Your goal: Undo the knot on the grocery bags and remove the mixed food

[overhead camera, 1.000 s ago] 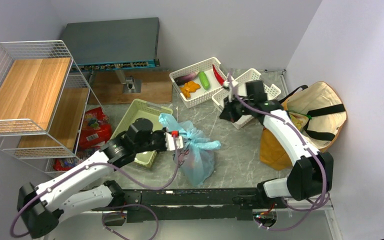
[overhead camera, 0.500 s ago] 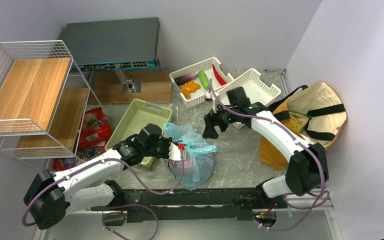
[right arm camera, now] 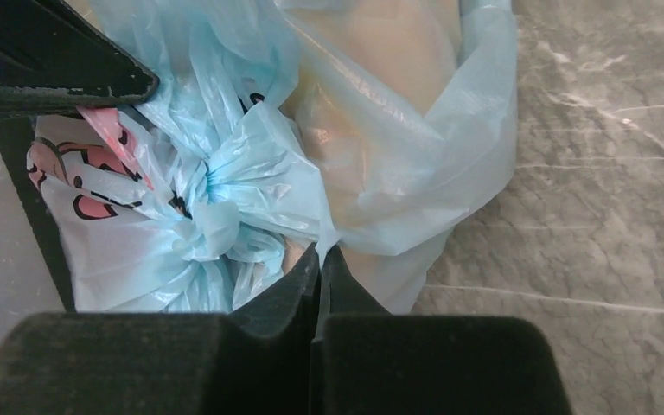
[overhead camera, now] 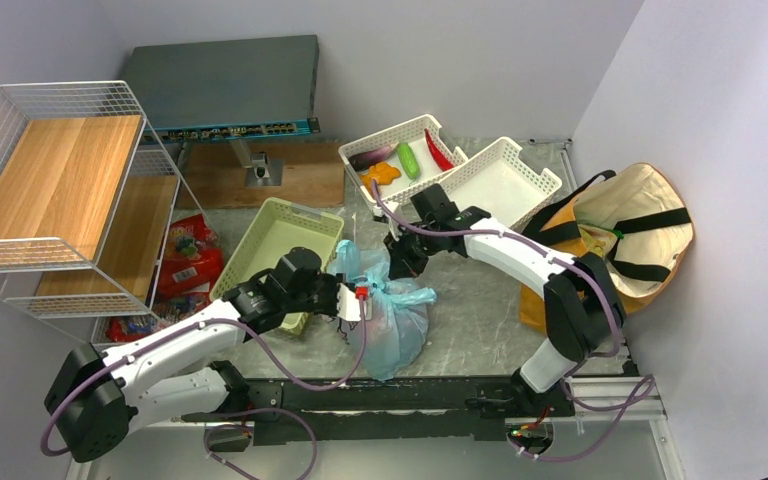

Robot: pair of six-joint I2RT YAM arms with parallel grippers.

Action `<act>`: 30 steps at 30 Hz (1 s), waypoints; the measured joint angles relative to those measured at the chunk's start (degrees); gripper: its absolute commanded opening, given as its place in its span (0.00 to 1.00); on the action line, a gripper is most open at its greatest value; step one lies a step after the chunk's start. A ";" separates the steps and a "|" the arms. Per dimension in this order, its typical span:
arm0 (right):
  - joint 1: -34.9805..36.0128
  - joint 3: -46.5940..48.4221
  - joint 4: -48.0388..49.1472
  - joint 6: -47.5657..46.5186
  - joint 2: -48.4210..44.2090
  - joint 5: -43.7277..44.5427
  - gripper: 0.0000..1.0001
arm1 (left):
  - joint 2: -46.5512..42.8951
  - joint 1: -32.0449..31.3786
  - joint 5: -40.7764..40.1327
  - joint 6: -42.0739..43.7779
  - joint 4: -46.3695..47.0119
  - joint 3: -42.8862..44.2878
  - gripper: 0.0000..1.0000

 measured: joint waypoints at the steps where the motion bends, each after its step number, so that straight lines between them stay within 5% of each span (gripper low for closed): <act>1: -0.02 -0.04 0.13 -0.02 -0.35 0.48 0.00 | -0.15 0.00 -0.24 0.00 0.00 -0.02 0.00; 11: -5.88 -6.67 0.57 -0.09 -11.67 4.20 0.00 | -8.66 1.84 0.17 3.17 4.24 -6.14 0.00; 20: -8.26 -9.35 -1.73 -1.40 -14.21 3.74 0.00 | -6.71 2.47 0.74 4.66 3.52 -5.70 0.00; 30: -18.84 -14.53 -4.04 -8.02 -16.92 2.82 0.00 | -9.38 6.34 4.11 8.13 4.28 -7.43 0.00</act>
